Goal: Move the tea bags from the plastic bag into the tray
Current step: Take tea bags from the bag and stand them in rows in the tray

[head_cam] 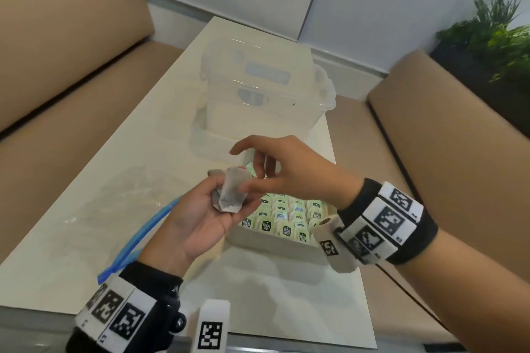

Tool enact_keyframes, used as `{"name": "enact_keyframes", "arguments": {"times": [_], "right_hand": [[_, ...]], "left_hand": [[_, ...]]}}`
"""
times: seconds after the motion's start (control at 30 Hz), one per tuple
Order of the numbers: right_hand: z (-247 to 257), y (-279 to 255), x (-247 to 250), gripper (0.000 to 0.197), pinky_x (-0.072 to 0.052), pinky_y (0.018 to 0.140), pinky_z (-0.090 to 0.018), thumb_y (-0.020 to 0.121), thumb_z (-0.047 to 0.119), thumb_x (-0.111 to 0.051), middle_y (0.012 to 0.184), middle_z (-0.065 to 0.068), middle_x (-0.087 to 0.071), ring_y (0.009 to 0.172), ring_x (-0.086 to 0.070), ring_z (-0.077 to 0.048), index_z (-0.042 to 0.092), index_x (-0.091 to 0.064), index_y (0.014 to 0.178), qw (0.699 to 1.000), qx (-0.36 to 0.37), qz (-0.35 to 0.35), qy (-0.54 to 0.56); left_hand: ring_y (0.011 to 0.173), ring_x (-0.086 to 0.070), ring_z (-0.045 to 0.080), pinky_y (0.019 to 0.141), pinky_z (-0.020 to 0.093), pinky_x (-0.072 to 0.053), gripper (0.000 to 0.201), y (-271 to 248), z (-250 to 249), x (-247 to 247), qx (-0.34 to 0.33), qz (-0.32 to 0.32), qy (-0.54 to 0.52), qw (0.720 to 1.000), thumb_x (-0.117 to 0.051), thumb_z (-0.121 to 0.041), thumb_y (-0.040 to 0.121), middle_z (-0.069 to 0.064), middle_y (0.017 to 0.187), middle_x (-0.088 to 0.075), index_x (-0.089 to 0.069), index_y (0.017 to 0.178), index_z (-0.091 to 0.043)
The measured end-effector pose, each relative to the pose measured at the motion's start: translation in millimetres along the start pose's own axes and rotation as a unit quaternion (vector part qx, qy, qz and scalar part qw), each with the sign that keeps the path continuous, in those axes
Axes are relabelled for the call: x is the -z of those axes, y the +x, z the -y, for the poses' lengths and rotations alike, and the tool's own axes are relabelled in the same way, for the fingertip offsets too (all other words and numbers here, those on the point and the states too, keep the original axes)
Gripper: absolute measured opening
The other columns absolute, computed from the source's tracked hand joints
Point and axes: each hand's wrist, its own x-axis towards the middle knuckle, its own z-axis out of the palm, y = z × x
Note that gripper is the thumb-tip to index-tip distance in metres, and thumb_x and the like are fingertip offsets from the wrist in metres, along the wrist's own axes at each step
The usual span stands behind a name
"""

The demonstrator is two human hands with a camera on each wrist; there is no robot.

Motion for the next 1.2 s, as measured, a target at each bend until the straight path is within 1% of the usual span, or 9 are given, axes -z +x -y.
{"name": "enact_keyframes", "arguments": {"times": [0.17, 0.37, 0.47, 0.57, 0.7, 0.83, 0.97, 1.13, 1.2], "right_hand": [[4, -2, -10, 0.015, -0.048, 0.06, -0.038, 0.077, 0.025, -0.074, 0.07, 0.008, -0.047, 0.056, -0.041, -0.002, 0.017, -0.068, 0.088, 0.995, 0.024, -0.039, -0.086], [9, -22, 6, 0.012, -0.037, 0.054, -0.009, 0.071, 0.016, -0.073, 0.075, 0.007, -0.053, 0.066, -0.051, -0.011, 0.018, -0.063, 0.076, 0.981, 0.037, -0.188, -0.026], [11, -29, -12, 0.013, -0.046, 0.053, -0.027, 0.068, 0.016, -0.069, 0.077, 0.008, -0.052, 0.07, -0.05, -0.013, 0.018, -0.06, 0.076, 0.963, 0.046, -0.24, -0.113], [2, -35, -38, 0.013, -0.045, 0.053, -0.037, 0.07, 0.023, -0.073, 0.076, 0.005, -0.056, 0.07, -0.048, -0.017, 0.018, -0.062, 0.076, 0.958, 0.049, -0.224, -0.171], [-4, -45, -47, 0.031, -0.046, 0.066, -0.028, 0.075, 0.052, -0.064, 0.078, 0.011, -0.063, 0.076, -0.052, -0.011, 0.022, -0.07, 0.081, 0.978, 0.031, -0.198, -0.063], [-1, -49, -39, 0.015, -0.043, 0.067, -0.015, 0.089, 0.029, -0.061, 0.083, 0.006, -0.065, 0.077, -0.057, -0.005, 0.017, -0.069, 0.085, 0.947, -0.04, -0.312, 0.065], [-9, -44, -44, 0.023, -0.041, 0.071, -0.01, 0.089, 0.035, -0.058, 0.097, 0.012, -0.056, 0.088, -0.054, 0.0, 0.027, -0.064, 0.109, 0.958, -0.111, -0.244, 0.103], [-10, -42, -51, 0.013, -0.039, 0.065, -0.008, 0.081, 0.023, -0.07, 0.087, 0.011, -0.057, 0.079, -0.053, -0.002, 0.023, -0.07, 0.094, 0.955, -0.116, -0.252, 0.106], [-10, -43, -48, 0.023, -0.04, 0.064, -0.011, 0.079, 0.019, -0.073, 0.087, 0.009, -0.059, 0.079, -0.054, -0.005, 0.021, -0.067, 0.102, 0.954, -0.129, -0.239, 0.122]], "left_hand": [[0.092, -0.065, 0.024, 0.074, 0.041, -0.059, 0.024, 1, 4, -2, 0.001, -0.003, 0.001, 1.0, -0.047, -0.008, 0.09, 0.019, 0.101, -0.066, -0.057, 0.11, 0.001], [0.084, -0.066, 0.034, 0.071, 0.041, -0.059, 0.027, 3, 3, 0, 0.004, -0.044, -0.001, 0.999, -0.044, -0.016, 0.095, 0.024, 0.092, -0.067, -0.057, 0.109, 0.003], [0.08, -0.068, 0.03, 0.075, 0.041, -0.057, 0.032, 1, 5, -5, -0.001, -0.016, 0.013, 1.0, -0.05, -0.027, 0.091, 0.021, 0.097, -0.068, -0.064, 0.102, -0.001], [0.079, -0.071, 0.024, 0.073, 0.036, -0.059, 0.032, -3, 7, -11, -0.006, 0.038, 0.03, 0.999, -0.053, -0.026, 0.081, 0.018, 0.092, -0.071, -0.074, 0.084, -0.002], [0.084, -0.071, 0.029, 0.064, 0.032, -0.059, 0.029, -1, 6, -7, -0.015, 0.032, 0.074, 0.997, -0.057, -0.007, 0.074, 0.022, 0.097, -0.07, -0.062, 0.101, 0.003], [0.084, -0.072, 0.028, 0.073, 0.034, -0.06, 0.032, 0, 8, -5, -0.028, 0.039, 0.121, 0.991, -0.056, -0.002, 0.073, 0.018, 0.095, -0.072, -0.062, 0.105, 0.002], [0.086, -0.071, 0.028, 0.078, 0.037, -0.059, 0.033, -2, 13, -8, -0.005, 0.062, 0.145, 0.988, -0.056, 0.0, 0.074, 0.017, 0.098, -0.072, -0.061, 0.107, -0.001], [0.091, -0.07, 0.03, 0.083, 0.039, -0.057, 0.034, -6, 14, -13, 0.024, 0.07, 0.153, 0.986, -0.057, -0.013, 0.079, 0.019, 0.102, -0.07, -0.06, 0.11, 0.0], [0.095, -0.069, 0.031, 0.087, 0.042, -0.055, 0.04, -5, 12, -12, 0.034, 0.058, 0.125, 0.99, -0.054, -0.02, 0.082, 0.02, 0.108, -0.068, -0.059, 0.116, 0.001]]}}
